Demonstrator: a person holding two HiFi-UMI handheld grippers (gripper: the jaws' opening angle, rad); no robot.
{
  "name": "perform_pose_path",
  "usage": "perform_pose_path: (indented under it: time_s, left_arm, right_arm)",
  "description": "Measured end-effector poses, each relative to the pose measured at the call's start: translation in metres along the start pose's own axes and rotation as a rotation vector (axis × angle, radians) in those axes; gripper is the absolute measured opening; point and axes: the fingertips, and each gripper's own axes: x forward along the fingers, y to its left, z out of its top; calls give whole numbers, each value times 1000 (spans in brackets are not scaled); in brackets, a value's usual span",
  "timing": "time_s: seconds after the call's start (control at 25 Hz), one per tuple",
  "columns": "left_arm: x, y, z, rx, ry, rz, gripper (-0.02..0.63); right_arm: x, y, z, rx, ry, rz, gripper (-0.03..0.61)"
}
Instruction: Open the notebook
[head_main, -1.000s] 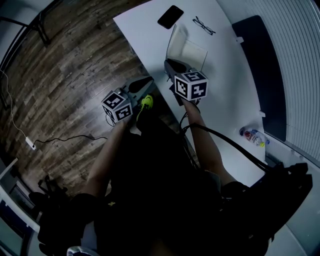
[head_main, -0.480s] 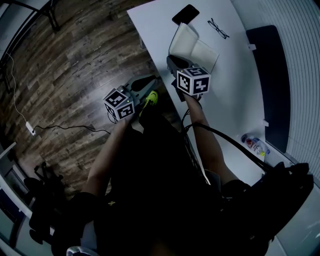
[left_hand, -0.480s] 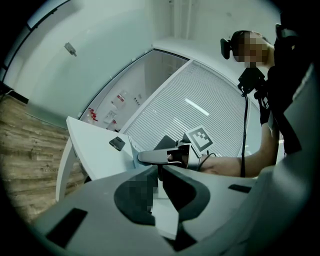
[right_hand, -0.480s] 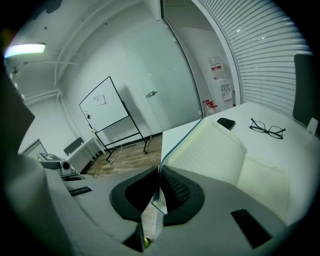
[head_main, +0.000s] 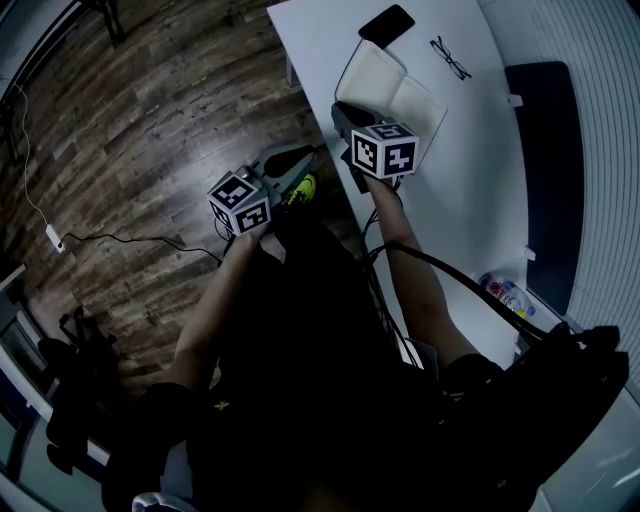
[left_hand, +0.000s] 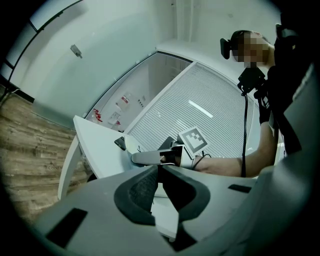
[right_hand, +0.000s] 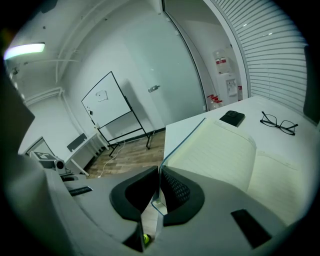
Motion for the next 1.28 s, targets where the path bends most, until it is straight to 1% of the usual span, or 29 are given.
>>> perform_pose_path:
  time_s: [0.32, 0.6, 0.88, 1.28]
  left_arm:
    - [-8, 6, -7, -19, 1, 12, 37]
    - [-14, 12, -2, -19, -13, 22, 38]
    - [-21, 15, 1, -19, -18, 26, 37]
    - [-30, 16, 3, -15, -16, 18, 37]
  right_arm:
    - [17, 1, -10, -3, 31, 4, 34]
    - [24, 0, -16, -2, 48, -5, 34]
    - [27, 3, -17, -19, 48, -22, 32]
    - [26, 12, -17, -25, 31, -23, 55]
